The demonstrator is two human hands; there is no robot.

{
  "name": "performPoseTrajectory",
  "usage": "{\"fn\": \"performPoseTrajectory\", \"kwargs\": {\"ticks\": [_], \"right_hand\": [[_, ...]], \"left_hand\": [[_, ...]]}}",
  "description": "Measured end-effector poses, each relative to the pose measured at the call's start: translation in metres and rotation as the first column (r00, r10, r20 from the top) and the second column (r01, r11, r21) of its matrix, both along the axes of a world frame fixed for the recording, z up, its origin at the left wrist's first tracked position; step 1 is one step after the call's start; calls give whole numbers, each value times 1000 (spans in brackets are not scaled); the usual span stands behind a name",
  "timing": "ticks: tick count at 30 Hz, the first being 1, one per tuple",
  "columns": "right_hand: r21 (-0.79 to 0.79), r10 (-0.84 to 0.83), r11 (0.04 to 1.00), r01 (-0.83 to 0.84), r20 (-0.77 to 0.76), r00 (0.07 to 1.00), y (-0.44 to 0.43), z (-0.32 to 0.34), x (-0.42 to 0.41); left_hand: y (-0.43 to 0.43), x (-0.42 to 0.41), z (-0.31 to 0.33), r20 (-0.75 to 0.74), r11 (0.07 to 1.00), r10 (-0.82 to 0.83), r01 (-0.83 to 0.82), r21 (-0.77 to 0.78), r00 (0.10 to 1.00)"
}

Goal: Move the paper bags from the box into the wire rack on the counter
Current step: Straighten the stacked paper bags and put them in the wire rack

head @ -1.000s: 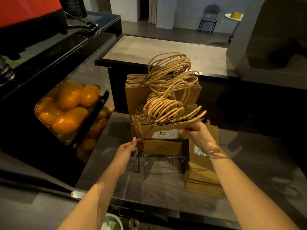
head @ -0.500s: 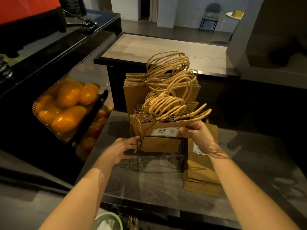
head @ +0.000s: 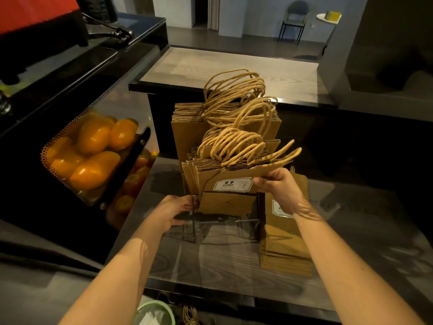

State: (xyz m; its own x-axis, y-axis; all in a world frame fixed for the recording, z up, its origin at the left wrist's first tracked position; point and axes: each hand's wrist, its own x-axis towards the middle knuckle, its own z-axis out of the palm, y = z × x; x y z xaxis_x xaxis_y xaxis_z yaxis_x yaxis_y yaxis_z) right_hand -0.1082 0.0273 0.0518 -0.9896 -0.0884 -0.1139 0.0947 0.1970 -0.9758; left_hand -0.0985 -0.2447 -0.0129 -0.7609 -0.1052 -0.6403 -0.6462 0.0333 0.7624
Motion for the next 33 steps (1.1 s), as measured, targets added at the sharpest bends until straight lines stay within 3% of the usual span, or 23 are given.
{"fn": "performPoseTrajectory", "kwargs": {"ticks": [10, 22, 28, 30, 33], "right_hand": [[-27, 30, 999, -30, -4, 1000, 2, 9, -3], [-125, 20, 992, -15, 45, 999, -6, 8, 6], [-106, 69, 992, -64, 42, 997, -8, -6, 20], [-46, 45, 998, -44, 32, 998, -12, -12, 18], [-114, -44, 992, 54, 90, 995, -15, -14, 9]], "left_hand": [[-4, -3, -1, 59, 999, 29, -31, 38, 998], [22, 4, 18, 33, 991, 130, -128, -37, 991], [30, 8, 20, 27, 993, 109, -110, 35, 994], [31, 8, 22, 10, 992, 117, -117, 38, 993], [31, 6, 22, -9, 986, 162, -162, -31, 987]]}}
